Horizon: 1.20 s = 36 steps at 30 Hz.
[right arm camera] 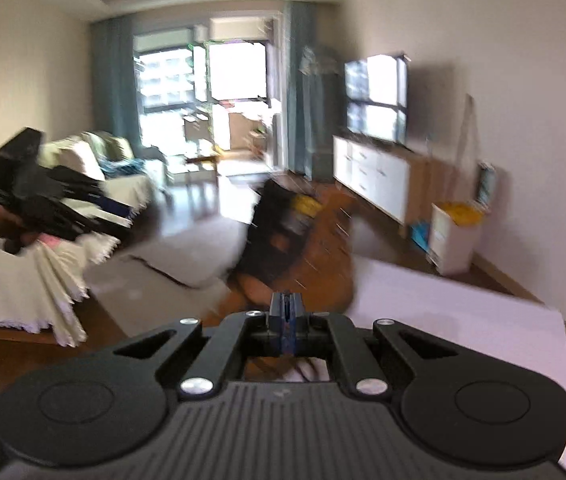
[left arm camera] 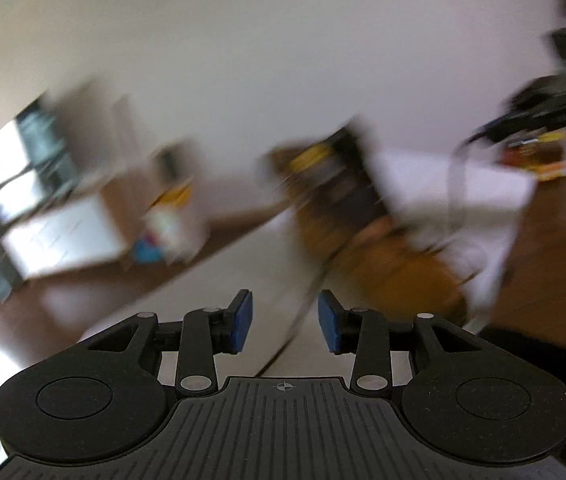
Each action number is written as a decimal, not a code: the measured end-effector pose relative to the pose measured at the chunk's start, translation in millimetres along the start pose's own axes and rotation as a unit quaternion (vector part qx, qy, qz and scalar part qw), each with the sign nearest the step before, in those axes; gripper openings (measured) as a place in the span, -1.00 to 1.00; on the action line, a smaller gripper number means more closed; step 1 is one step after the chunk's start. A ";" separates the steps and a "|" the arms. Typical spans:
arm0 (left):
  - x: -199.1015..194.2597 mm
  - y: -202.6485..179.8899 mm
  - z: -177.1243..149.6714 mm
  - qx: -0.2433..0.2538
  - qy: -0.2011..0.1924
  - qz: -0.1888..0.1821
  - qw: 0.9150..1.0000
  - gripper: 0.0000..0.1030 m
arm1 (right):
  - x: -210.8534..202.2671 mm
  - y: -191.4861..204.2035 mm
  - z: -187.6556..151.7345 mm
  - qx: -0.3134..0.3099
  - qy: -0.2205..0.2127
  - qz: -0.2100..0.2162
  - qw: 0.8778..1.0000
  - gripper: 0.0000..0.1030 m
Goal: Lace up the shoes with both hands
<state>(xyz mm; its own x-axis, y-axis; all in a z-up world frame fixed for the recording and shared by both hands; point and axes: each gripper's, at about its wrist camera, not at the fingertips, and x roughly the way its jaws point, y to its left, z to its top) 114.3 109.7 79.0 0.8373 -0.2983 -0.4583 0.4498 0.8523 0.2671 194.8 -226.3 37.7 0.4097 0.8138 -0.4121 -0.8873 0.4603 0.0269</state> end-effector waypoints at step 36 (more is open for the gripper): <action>-105.1 30.0 12.7 0.006 -0.107 0.248 0.963 -0.94 | 57.1 3.0 -42.8 0.054 0.056 -0.004 0.997 -0.68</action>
<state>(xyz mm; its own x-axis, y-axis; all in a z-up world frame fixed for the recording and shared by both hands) 43.7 161.2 146.0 0.9944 0.0617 -0.0863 -0.0201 0.9079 0.4186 206.5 -193.6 -24.7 0.3851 0.7679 -0.5118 -0.8538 0.5070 0.1181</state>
